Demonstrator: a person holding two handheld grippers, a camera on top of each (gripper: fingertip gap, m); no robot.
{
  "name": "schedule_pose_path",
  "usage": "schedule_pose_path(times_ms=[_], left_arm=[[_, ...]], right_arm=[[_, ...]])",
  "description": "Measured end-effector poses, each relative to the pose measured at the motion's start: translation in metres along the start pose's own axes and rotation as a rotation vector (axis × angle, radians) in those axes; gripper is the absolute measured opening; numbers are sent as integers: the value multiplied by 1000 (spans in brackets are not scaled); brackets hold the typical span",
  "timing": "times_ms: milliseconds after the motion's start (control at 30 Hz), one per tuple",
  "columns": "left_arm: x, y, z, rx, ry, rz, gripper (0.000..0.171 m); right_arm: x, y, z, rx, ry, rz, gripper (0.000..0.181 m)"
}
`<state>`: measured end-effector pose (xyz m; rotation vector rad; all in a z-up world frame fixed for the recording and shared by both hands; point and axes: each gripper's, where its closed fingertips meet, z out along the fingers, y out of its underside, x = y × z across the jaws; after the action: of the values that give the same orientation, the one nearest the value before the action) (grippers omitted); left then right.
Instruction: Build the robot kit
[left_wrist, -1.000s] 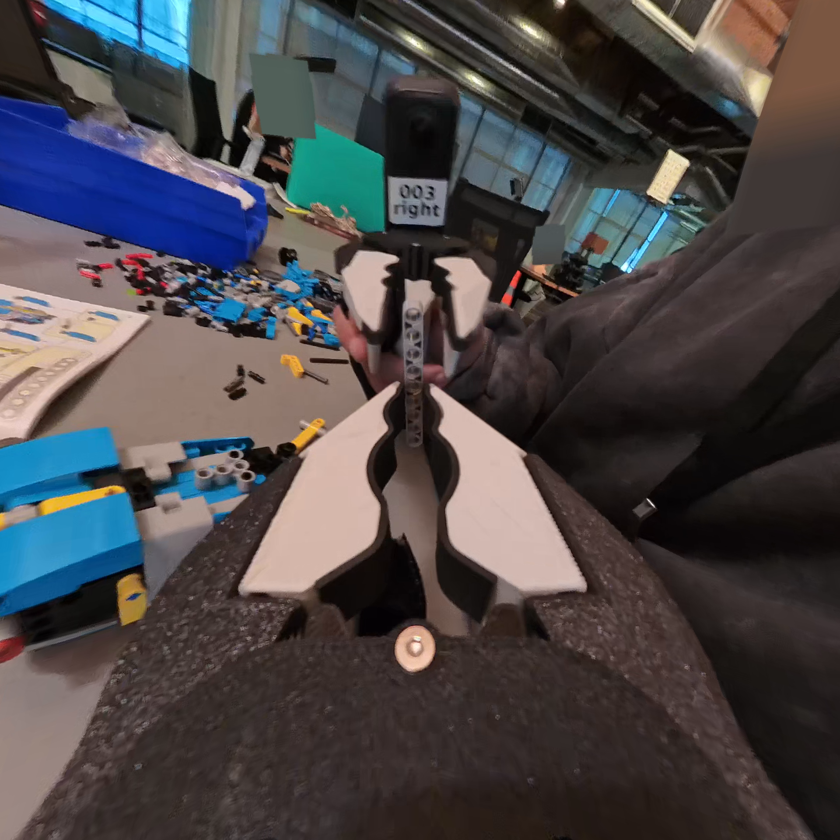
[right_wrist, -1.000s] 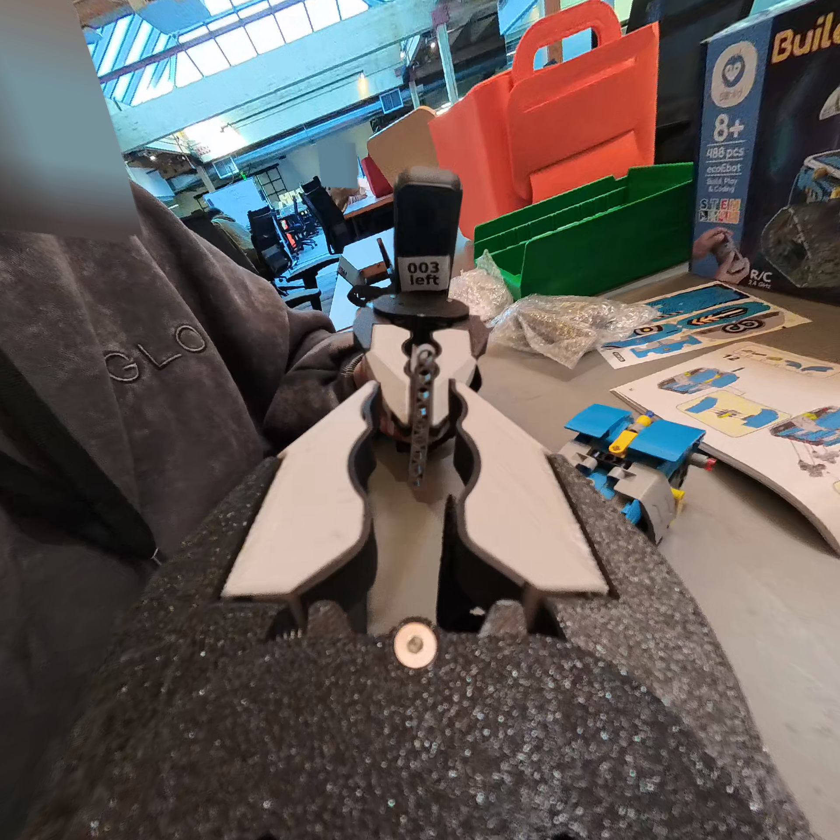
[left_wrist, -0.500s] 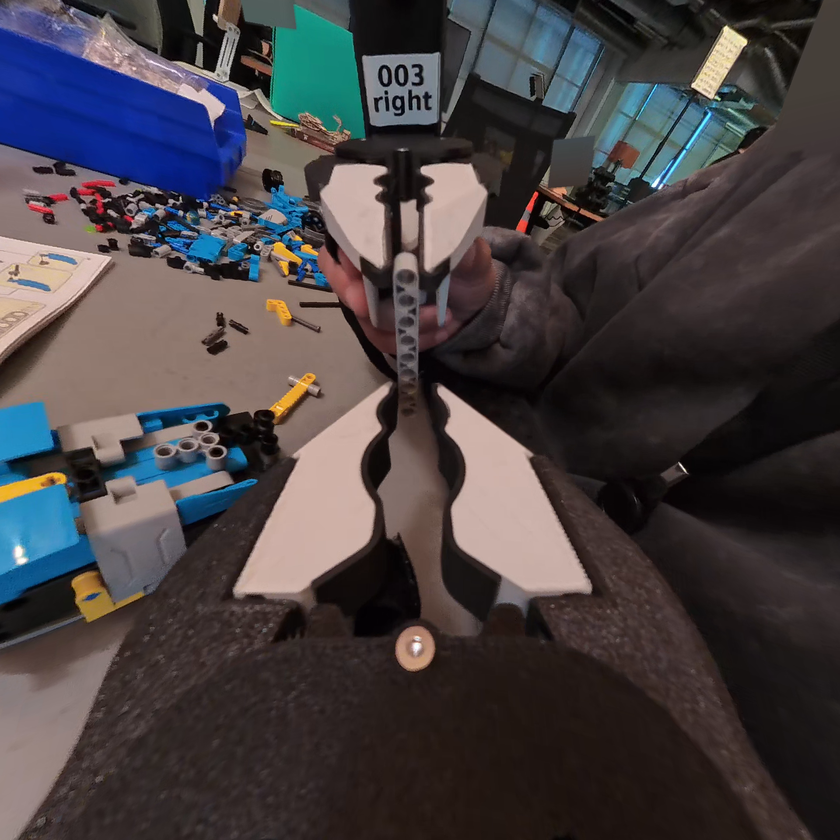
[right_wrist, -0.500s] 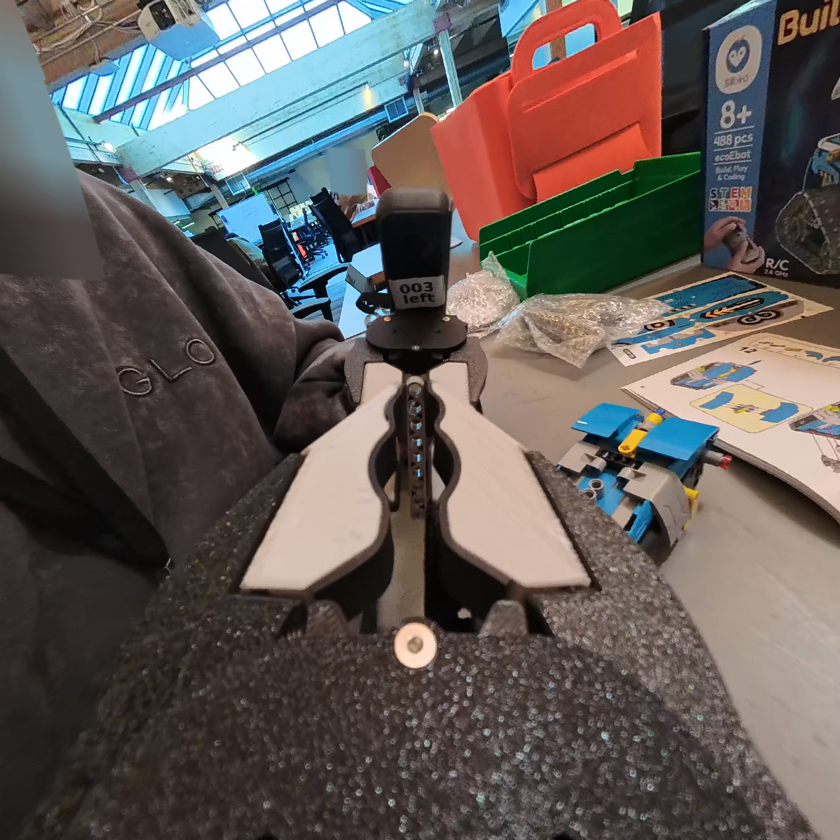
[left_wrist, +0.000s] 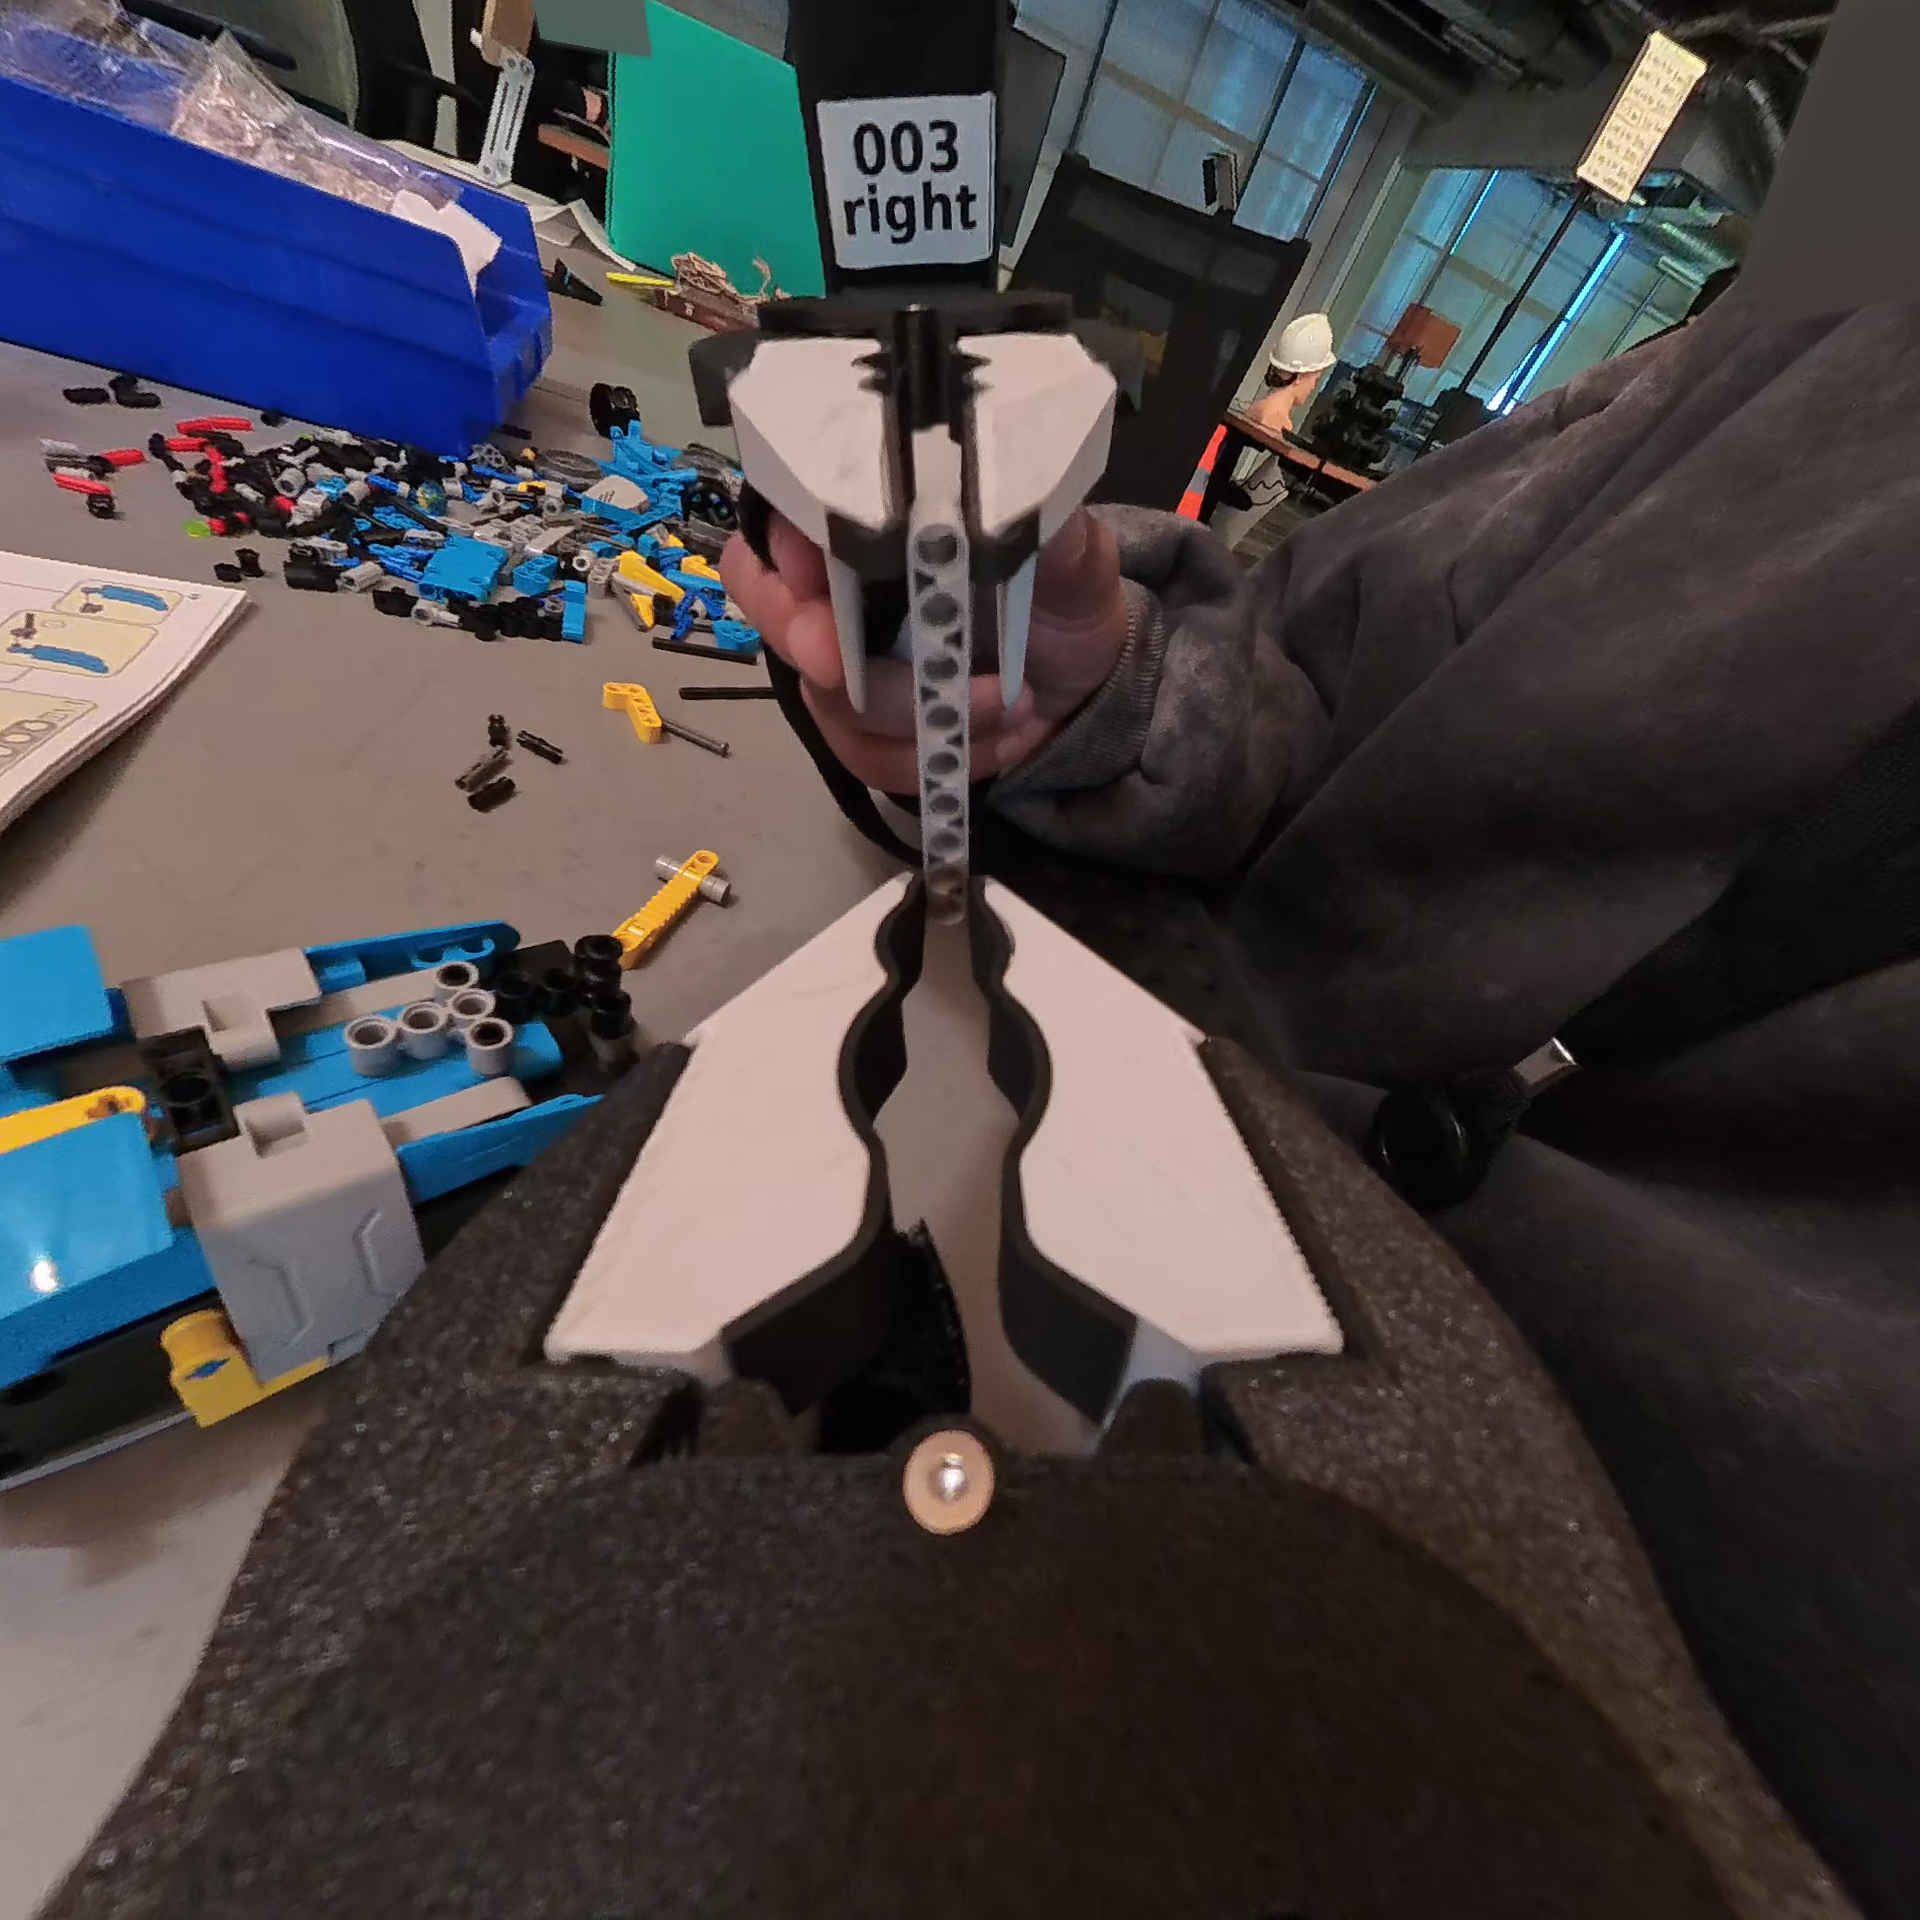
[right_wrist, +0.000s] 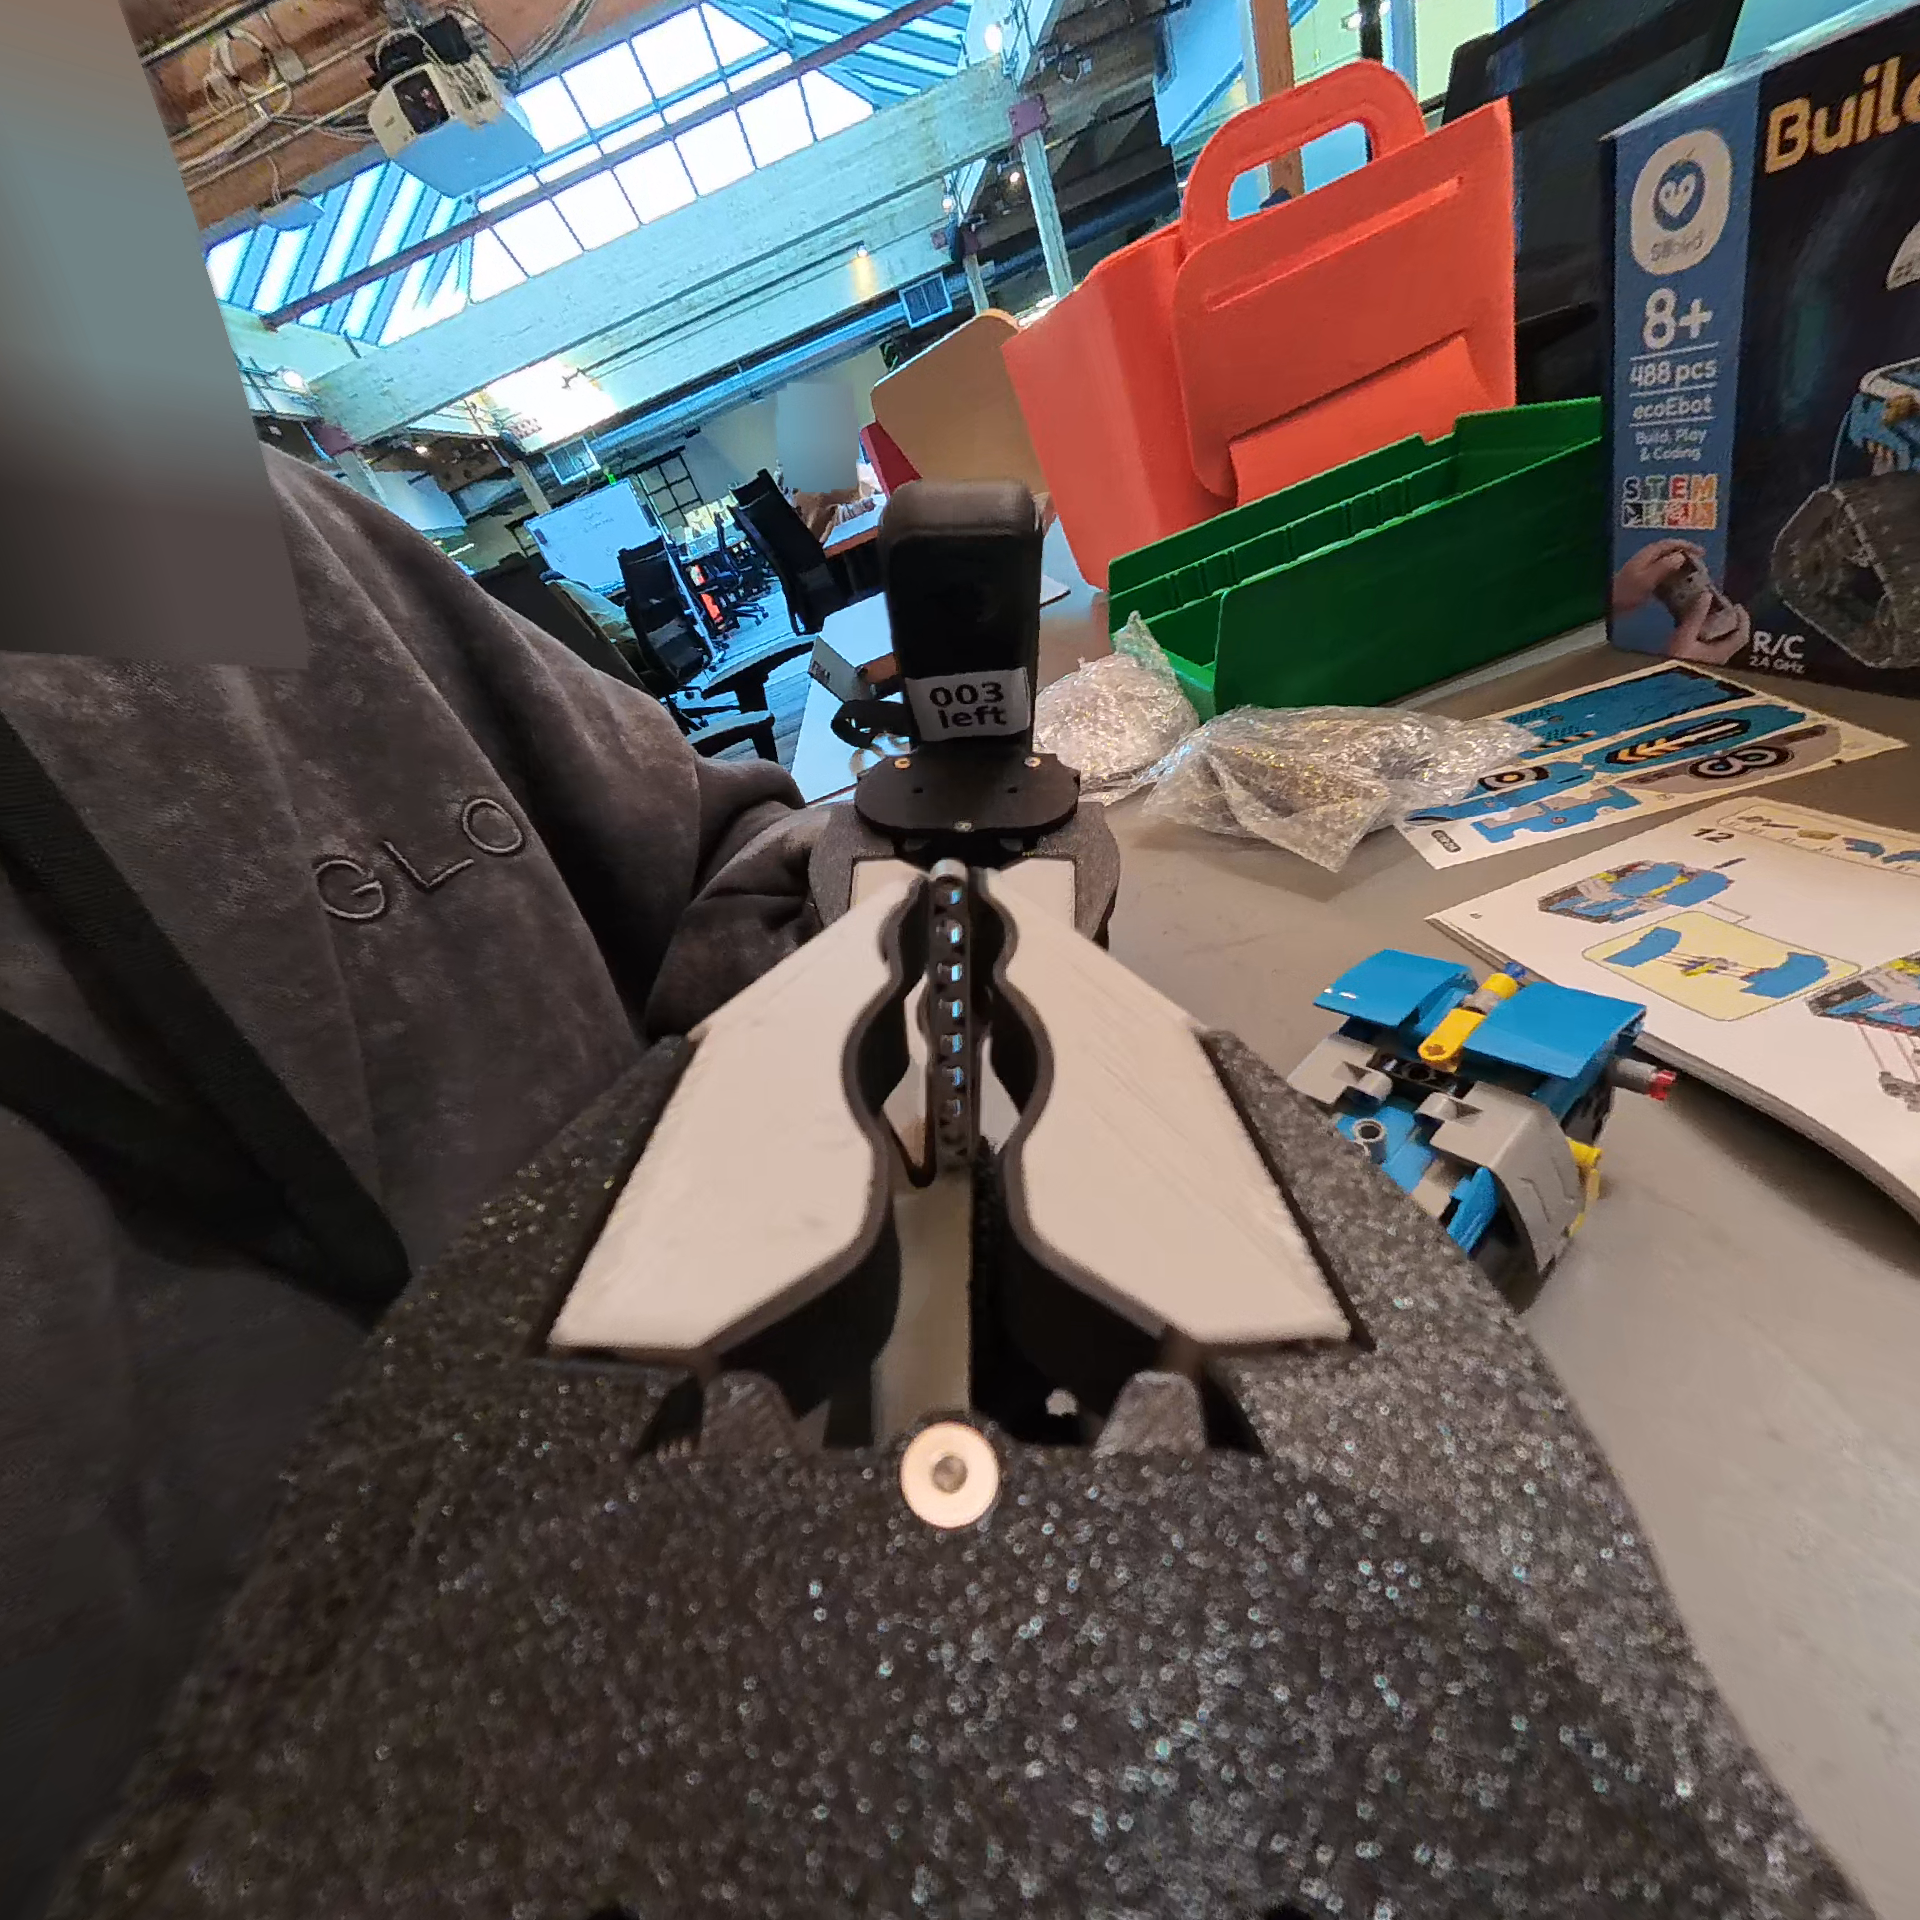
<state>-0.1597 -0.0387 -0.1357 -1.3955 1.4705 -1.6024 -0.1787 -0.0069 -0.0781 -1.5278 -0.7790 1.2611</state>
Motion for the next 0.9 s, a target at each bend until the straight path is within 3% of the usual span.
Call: schedule_pose_path(times_ms=[333, 900], left_arm=[[-1, 4, 0, -31, -33, 51, 7], [-6, 6, 0, -46, -43, 22, 10]], right_arm=[[-1, 0, 1, 7, 1, 2, 7], [4, 16, 6, -107, 70, -94, 7]])
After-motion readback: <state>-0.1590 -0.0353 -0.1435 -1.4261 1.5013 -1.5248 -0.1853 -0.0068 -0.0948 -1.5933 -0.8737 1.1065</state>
